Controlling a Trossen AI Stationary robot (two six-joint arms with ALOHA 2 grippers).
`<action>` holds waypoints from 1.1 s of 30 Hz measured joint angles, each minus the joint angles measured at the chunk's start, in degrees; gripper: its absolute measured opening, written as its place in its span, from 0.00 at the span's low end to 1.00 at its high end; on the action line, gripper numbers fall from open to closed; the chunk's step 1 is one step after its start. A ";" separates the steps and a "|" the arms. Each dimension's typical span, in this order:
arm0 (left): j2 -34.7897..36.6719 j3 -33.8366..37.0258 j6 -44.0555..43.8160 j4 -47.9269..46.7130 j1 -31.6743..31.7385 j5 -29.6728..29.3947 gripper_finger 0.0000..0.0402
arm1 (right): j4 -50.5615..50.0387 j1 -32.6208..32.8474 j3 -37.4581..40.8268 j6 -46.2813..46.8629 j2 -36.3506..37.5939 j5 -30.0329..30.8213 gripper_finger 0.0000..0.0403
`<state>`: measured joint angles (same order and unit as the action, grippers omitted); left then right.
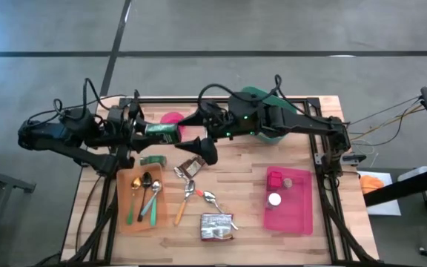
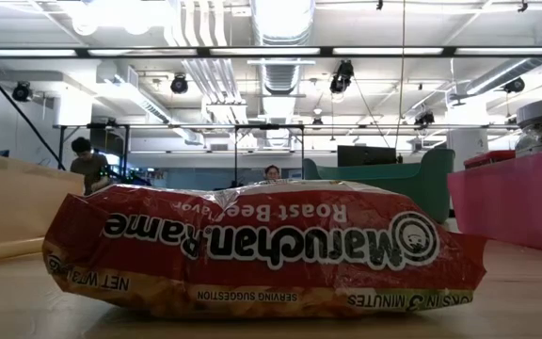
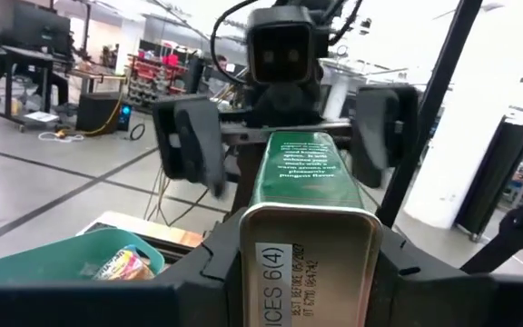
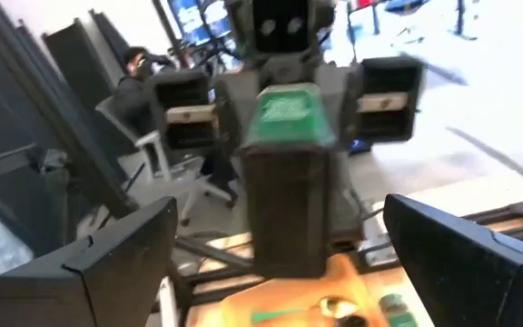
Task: Pick & Place Food Item
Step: Put the green seasoning can into the pink bin
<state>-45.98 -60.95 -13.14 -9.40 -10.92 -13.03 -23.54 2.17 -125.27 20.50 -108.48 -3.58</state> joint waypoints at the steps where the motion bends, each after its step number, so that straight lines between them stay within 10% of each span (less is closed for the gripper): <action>1: 0.00 0.00 -0.01 0.14 0.00 0.20 0.31 | 0.14 0.17 -0.05 -0.39 0.05 1.37 0.95; 25: -3.15 0.09 -0.43 4.10 0.42 1.05 0.31 | 1.50 0.79 -0.07 -1.03 -1.43 5.60 0.95; 33: -3.15 0.09 -0.44 4.09 0.53 1.21 0.31 | 1.43 1.08 -0.07 -0.98 -1.43 7.22 0.72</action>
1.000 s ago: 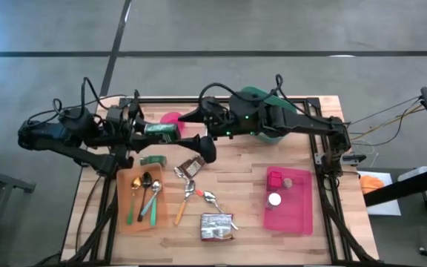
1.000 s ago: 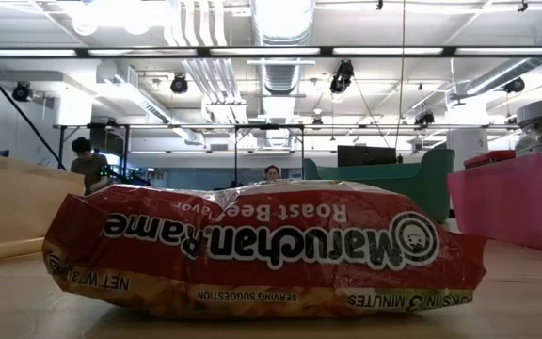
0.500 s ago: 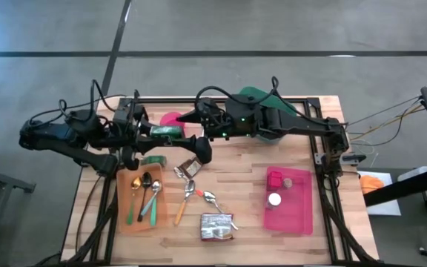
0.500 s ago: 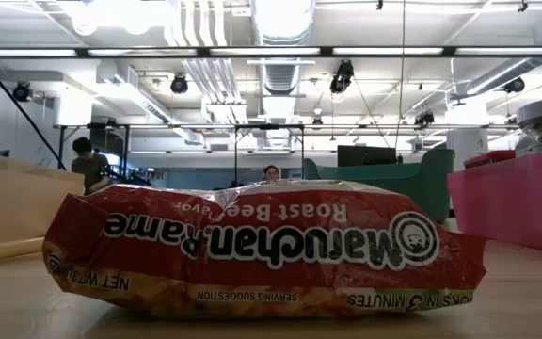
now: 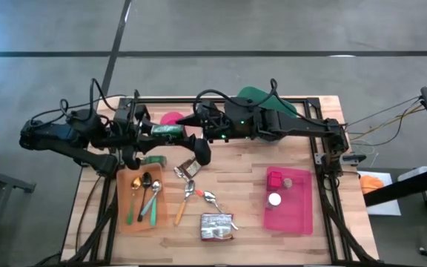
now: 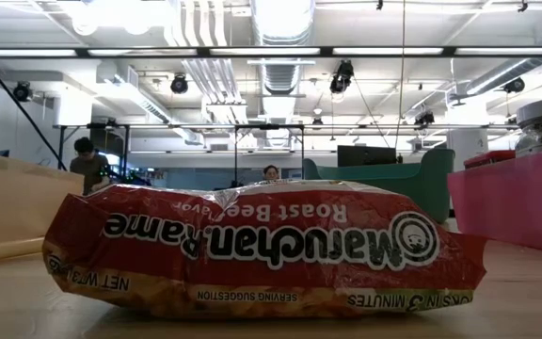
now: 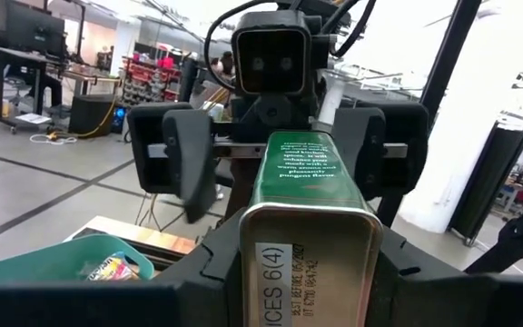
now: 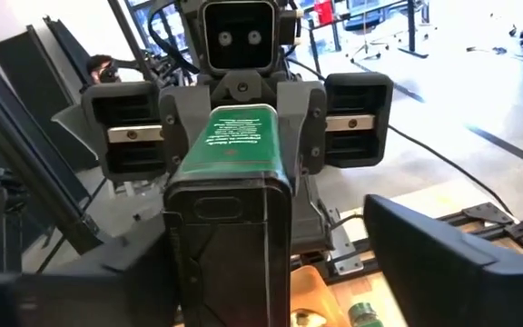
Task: Pick & Place Food Item
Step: Put the green seasoning can into the pink bin
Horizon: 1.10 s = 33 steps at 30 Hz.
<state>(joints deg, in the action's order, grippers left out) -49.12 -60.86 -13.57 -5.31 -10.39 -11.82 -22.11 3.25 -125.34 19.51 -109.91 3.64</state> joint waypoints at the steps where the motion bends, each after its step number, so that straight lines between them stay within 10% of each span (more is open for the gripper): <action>1: 0.00 0.00 0.00 -0.01 0.02 0.00 0.31 | -0.02 0.02 0.00 0.12 0.00 -0.02 0.68; 10: 0.11 0.00 -0.23 0.09 0.09 -0.43 0.31 | -0.10 0.09 0.00 0.21 0.10 -1.05 0.30; 18: 0.11 0.02 -0.44 0.20 0.09 -0.34 0.33 | -0.14 0.28 0.00 0.23 0.26 -1.01 0.29; 33: 3.11 0.00 -1.20 -2.55 0.00 1.76 0.90 | -12.64 0.17 0.00 7.31 3.56 -0.98 0.29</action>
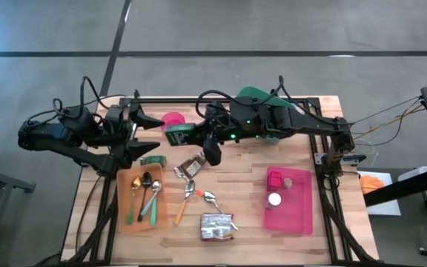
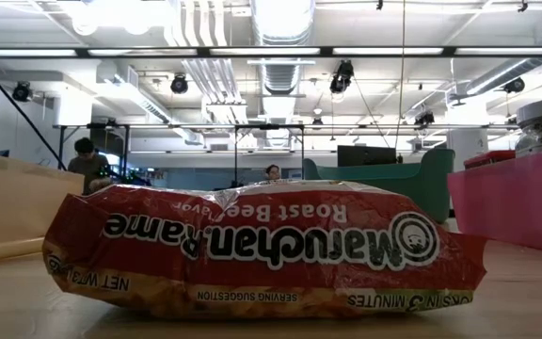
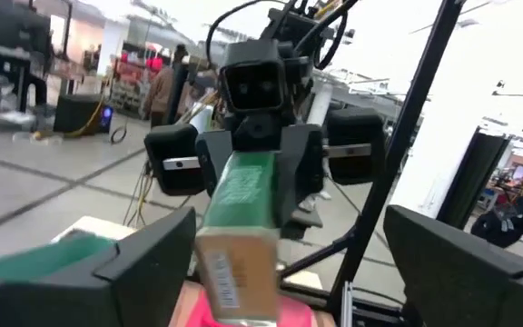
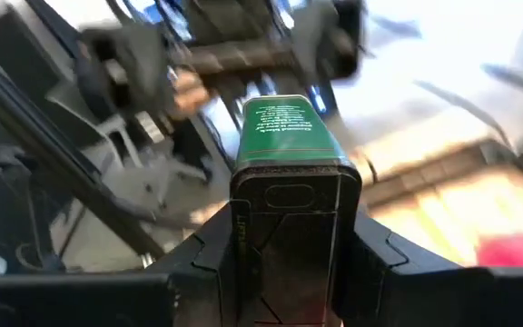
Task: Pick & Place Food Item
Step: Put the green seasoning can into the pink bin
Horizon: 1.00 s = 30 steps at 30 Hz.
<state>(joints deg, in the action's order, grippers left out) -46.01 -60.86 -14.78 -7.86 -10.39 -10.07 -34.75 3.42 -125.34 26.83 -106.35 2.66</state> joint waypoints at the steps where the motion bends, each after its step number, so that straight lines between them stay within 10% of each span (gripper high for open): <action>1: 0.32 0.00 -0.42 -0.76 0.00 -0.02 0.90 | -2.71 -0.04 0.00 1.38 0.31 0.15 0.29; 30: 1.56 0.00 -0.64 -8.97 0.04 -0.24 0.92 | -52.39 3.03 0.00 25.47 3.66 3.82 0.29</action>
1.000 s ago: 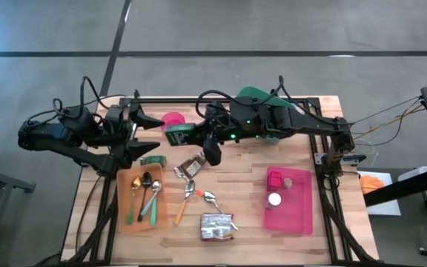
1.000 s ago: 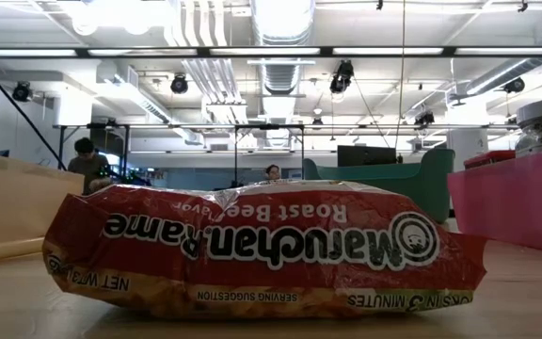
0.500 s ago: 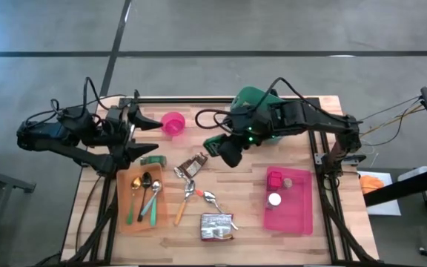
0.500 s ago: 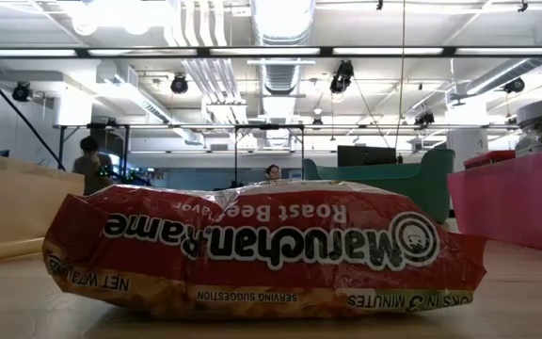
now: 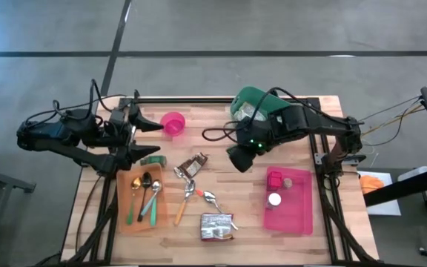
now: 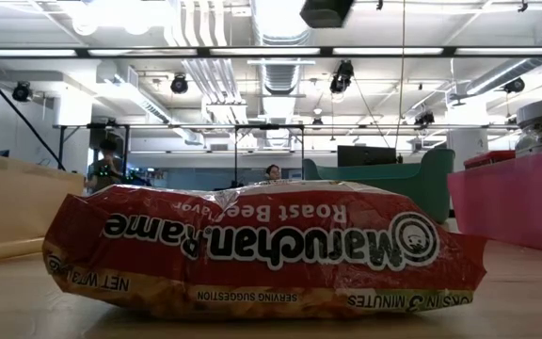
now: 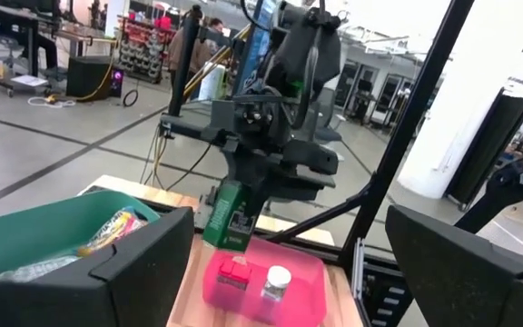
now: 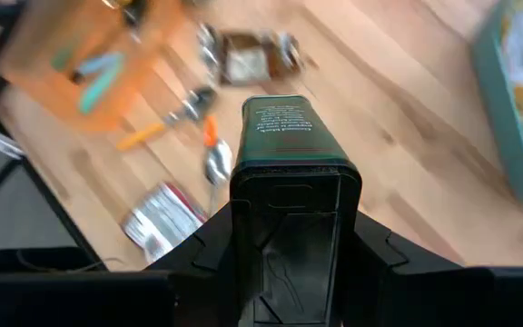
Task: Pick & Place Food Item
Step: Put the green seasoning can into the pink bin
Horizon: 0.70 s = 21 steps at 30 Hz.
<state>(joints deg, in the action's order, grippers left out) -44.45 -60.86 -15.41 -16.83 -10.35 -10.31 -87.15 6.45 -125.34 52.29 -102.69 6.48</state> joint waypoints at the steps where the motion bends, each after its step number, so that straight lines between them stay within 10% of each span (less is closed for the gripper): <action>1: 0.00 0.00 0.02 -0.20 0.00 0.00 0.92 | -1.59 0.35 0.00 0.87 0.00 0.00 0.29; 21: 0.00 0.00 0.58 -0.73 0.22 -0.01 0.92 | -2.89 12.72 4.44 7.92 0.37 -7.09 0.29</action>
<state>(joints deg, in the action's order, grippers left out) -44.45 -60.86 -14.83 -17.56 -10.13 -10.31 -90.03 19.17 -120.90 60.22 -102.32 -0.61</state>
